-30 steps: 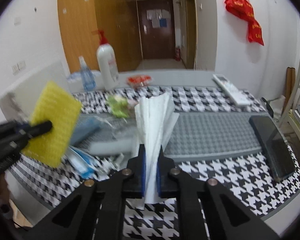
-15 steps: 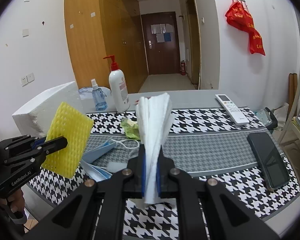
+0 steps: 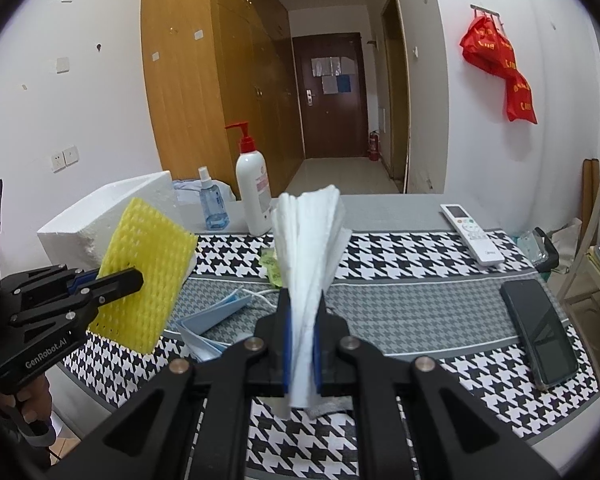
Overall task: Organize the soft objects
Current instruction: 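Raise the white tissues with the right gripper while the left gripper holds the yellow net, then carry the yellow net and white tissues with both grippers over the white foam box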
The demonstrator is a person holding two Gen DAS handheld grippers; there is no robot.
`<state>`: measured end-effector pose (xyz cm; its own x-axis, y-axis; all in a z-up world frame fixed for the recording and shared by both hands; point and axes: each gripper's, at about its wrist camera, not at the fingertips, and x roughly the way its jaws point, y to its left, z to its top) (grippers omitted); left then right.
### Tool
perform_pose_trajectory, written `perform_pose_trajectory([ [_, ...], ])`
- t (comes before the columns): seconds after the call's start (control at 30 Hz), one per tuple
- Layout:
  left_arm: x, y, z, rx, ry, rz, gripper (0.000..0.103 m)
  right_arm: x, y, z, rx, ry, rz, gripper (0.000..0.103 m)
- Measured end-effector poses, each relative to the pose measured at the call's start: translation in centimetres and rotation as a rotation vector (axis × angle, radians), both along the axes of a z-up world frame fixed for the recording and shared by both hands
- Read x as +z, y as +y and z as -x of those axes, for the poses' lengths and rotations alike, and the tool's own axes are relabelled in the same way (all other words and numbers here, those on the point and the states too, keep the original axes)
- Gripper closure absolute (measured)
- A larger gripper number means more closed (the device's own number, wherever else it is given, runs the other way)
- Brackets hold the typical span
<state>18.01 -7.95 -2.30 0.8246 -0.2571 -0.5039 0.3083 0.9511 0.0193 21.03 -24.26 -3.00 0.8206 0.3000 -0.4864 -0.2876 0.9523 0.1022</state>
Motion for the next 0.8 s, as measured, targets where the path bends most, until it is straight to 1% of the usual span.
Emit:
perform_pose_trajectory([
  [0.27, 1.2, 0.4, 0.5, -0.001, -0.033, 0.002, 0.092, 1.1, 0.7, 0.3, 0.013, -0.034, -0.001, 0.092],
  [0.8, 3.0, 1.8, 1.0, 0.020, -0.089, 0.003, 0.092, 2.5, 2.3, 0.2, 0.037, -0.064, 0.012, 0.092],
])
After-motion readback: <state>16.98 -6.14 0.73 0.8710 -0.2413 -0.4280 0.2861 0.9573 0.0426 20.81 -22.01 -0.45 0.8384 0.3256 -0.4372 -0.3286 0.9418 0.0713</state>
